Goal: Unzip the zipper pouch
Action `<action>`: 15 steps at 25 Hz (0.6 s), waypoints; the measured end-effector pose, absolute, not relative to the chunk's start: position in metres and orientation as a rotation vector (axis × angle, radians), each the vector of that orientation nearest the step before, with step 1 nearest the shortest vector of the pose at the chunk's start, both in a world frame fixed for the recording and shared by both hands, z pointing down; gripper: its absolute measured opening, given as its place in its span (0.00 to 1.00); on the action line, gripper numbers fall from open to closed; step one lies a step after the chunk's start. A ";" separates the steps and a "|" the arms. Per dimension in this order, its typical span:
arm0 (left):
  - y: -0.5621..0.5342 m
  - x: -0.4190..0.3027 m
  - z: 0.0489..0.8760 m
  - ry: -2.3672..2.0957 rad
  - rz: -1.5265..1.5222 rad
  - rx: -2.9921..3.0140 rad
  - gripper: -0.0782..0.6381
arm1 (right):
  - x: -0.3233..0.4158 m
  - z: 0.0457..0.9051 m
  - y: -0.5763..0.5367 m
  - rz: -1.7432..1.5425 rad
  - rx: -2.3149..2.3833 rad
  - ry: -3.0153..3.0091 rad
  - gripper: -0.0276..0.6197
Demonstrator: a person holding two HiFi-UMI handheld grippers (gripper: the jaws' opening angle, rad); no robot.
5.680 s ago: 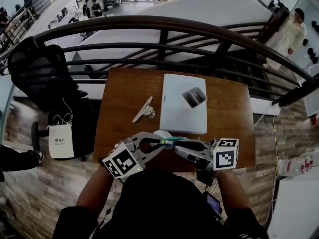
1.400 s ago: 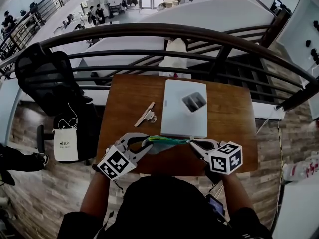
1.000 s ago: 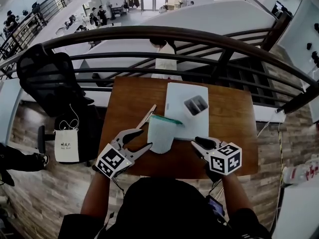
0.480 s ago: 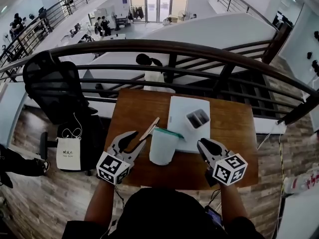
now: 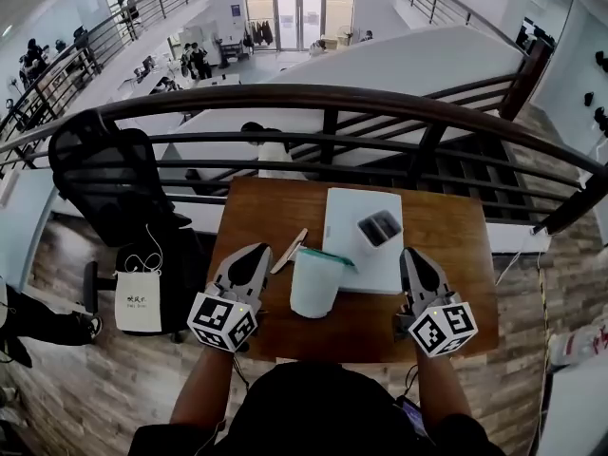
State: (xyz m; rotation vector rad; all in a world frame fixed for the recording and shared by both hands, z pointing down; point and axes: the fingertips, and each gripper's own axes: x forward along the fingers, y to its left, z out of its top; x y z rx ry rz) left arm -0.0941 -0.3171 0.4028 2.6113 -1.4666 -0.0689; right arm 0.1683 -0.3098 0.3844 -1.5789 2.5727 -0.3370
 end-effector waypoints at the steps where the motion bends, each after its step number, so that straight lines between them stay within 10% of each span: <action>1: -0.317 -0.093 0.402 -1.467 -0.081 2.611 0.14 | 0.170 0.384 -0.312 -0.342 -1.588 2.546 0.03; 15: -0.307 -0.096 0.393 -1.518 -0.133 2.606 0.13 | 0.191 0.398 -0.301 -0.248 -1.695 2.568 0.03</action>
